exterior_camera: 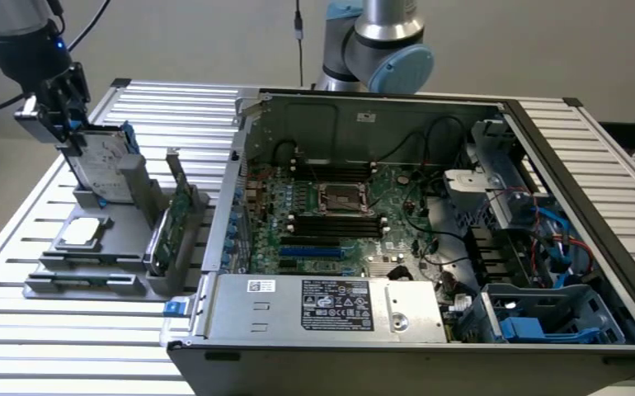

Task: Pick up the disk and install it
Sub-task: 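Pick up the disk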

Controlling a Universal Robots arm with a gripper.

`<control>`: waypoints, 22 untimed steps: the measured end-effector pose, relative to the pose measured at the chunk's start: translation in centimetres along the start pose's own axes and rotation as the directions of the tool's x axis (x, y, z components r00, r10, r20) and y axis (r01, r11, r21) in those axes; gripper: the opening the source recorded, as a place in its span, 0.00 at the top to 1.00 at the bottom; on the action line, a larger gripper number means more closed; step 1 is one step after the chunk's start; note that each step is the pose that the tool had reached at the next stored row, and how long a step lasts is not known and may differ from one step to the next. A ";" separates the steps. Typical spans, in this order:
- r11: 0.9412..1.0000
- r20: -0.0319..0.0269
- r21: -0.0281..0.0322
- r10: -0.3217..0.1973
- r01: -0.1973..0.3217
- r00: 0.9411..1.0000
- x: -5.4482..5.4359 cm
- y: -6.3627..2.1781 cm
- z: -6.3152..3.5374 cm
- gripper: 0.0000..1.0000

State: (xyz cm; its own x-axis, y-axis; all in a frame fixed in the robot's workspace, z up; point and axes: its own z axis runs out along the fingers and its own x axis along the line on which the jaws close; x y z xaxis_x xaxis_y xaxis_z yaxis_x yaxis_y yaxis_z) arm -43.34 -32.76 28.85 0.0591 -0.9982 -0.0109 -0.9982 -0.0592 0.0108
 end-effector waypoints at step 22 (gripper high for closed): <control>1.000 -0.003 0.006 0.000 0.000 1.000 0.0 0.14 0.25 0.61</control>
State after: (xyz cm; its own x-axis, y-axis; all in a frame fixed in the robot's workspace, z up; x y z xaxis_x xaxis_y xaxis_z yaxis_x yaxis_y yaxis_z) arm -43.48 -32.76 28.60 0.0592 -0.9982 -0.0082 -0.9982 -0.0592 0.0049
